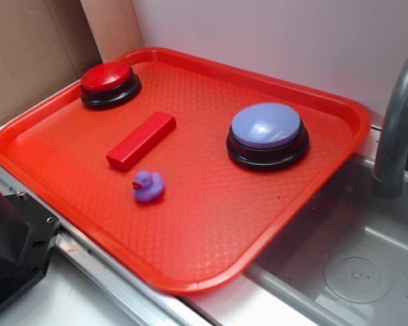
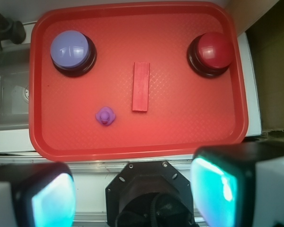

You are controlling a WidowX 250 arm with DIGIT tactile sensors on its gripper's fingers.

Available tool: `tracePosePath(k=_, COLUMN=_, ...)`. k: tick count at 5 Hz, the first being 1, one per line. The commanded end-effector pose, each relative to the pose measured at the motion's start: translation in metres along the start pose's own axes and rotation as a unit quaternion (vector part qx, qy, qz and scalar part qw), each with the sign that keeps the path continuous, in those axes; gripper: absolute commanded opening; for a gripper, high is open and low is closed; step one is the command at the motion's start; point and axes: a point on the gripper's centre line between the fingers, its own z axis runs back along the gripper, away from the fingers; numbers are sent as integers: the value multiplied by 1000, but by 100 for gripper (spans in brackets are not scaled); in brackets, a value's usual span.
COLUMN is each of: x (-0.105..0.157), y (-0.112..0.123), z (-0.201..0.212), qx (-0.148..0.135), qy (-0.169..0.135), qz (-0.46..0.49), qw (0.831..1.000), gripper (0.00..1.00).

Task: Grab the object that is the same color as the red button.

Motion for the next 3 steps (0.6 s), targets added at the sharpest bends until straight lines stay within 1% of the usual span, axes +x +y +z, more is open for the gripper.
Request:
tracePosePath(k=1, x=0, y=0, z=0, qx=0, qy=0, qz=0, qw=1000, gripper=100)
tracePosePath(k=2, x=25, y=-1, z=-13, qx=2, qy=-9, qz=16, qw=1000, gripper=100)
tracePosePath(k=3, x=61, y=-1, z=-29, qx=-11, qy=-17, qz=45, qw=999, gripper=100)
